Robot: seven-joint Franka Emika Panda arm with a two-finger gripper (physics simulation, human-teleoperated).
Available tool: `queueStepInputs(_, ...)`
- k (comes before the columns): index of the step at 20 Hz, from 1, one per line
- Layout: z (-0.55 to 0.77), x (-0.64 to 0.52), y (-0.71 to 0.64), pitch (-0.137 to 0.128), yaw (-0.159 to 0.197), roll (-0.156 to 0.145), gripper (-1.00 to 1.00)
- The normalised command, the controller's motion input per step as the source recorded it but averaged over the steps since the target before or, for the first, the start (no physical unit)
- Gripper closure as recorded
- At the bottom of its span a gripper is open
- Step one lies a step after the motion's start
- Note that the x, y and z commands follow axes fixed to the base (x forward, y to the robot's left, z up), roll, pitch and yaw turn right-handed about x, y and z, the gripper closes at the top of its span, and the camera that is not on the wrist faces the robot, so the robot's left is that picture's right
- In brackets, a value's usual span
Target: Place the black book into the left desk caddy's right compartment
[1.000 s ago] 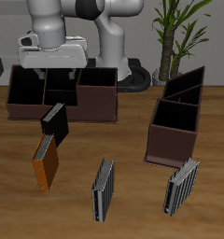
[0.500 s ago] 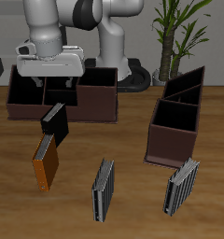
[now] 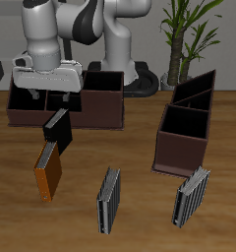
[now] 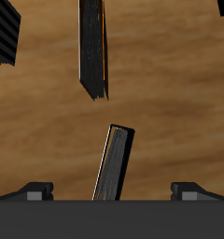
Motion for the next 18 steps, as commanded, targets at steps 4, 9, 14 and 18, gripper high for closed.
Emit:
queueStepInputs(4,-0.30,0.12,-0.03,0.051,-0.005,-0.022,-1.00)
queueStepInputs(9,-0.21,0.05,-0.11,0.022,-0.029,-0.022,-1.00)
queueStepInputs(14,-0.19,0.02,-0.01,0.025,-0.003,-0.011,-1.00)
queueStepInputs(18,-0.22,-0.01,0.06,0.027,-0.011,0.012,-1.00)
